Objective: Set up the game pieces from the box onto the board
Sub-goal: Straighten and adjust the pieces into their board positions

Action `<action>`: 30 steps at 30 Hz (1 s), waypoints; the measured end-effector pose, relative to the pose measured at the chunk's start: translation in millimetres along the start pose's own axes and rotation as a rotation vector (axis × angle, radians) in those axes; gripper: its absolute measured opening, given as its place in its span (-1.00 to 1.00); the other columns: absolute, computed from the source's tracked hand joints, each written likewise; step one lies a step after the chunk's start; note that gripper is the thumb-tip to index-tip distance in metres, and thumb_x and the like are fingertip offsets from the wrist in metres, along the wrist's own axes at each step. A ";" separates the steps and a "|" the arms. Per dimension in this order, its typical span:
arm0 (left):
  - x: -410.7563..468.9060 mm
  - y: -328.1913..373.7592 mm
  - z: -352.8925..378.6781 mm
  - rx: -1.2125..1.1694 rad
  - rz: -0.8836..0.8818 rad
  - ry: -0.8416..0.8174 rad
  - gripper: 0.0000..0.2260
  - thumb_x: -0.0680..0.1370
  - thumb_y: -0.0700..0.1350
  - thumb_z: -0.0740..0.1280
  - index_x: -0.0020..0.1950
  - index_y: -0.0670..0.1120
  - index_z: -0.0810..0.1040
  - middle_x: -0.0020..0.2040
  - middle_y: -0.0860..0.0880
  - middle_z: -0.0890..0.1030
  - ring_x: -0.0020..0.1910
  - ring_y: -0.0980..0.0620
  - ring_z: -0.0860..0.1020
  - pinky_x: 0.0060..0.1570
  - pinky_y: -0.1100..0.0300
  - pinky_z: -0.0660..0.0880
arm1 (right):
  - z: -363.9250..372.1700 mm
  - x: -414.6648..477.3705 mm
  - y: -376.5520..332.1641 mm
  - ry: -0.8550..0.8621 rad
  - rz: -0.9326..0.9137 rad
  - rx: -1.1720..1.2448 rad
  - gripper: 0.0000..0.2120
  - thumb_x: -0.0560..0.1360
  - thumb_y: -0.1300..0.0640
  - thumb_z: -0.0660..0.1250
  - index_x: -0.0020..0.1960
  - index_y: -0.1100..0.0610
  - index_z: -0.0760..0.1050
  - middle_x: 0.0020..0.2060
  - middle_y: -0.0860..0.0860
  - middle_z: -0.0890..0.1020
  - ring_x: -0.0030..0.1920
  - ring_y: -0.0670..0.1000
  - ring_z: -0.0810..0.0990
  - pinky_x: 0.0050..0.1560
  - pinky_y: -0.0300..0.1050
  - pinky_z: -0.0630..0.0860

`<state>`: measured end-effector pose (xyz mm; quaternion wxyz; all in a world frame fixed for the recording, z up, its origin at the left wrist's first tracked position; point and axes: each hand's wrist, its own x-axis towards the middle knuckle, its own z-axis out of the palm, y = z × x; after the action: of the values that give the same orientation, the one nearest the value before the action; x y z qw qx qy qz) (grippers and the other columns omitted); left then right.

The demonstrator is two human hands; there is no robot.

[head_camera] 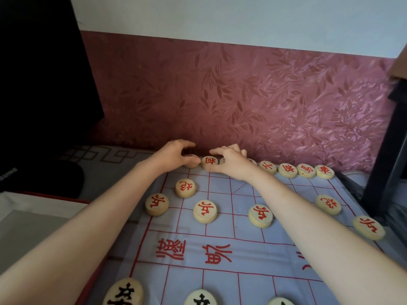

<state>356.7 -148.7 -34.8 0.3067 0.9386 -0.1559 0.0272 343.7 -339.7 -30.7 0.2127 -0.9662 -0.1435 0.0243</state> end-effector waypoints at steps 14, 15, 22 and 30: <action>13.0 42.9 29.7 0.032 0.104 -0.027 -0.52 0.43 -0.15 0.44 0.33 -0.14 0.44 0.24 -0.12 0.52 0.19 0.00 0.50 0.17 0.25 0.40 | -38.3 -11.9 76.7 0.039 0.153 0.033 -0.56 0.38 -0.05 0.43 0.23 -0.25 0.45 0.28 0.11 0.41 0.32 0.18 0.33 0.35 0.08 0.31; 14.0 45.6 31.9 0.041 0.111 -0.023 -0.51 0.43 -0.14 0.45 0.33 -0.14 0.44 0.24 -0.12 0.51 0.20 -0.01 0.49 0.17 0.25 0.39 | -38.9 -13.8 78.8 0.038 0.161 0.033 -0.54 0.37 -0.06 0.44 0.23 -0.25 0.45 0.28 0.11 0.41 0.32 0.19 0.33 0.35 0.11 0.30; 24.3 60.3 40.9 0.121 0.121 -0.001 -0.52 0.40 -0.07 0.47 0.29 -0.11 0.48 0.21 -0.10 0.53 0.17 -0.01 0.50 0.20 0.15 0.44 | -34.4 -13.3 87.7 0.012 0.161 -0.010 -0.48 0.29 -0.18 0.43 0.23 -0.28 0.43 0.20 0.01 0.50 0.26 0.16 0.37 0.36 0.12 0.16; 30.5 64.6 53.8 0.150 0.078 0.006 -0.52 0.42 0.00 0.44 0.28 -0.14 0.49 0.19 -0.12 0.56 0.14 -0.06 0.52 0.19 0.06 0.45 | -33.1 -17.9 86.5 0.107 0.120 0.056 -0.49 0.25 -0.29 0.41 0.17 -0.19 0.51 0.12 -0.06 0.48 0.26 0.09 0.32 0.31 0.02 0.14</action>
<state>363.4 -237.9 -37.3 0.2345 0.9521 -0.1889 0.0536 353.2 -433.4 -37.1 0.2450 -0.9667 -0.0731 -0.0105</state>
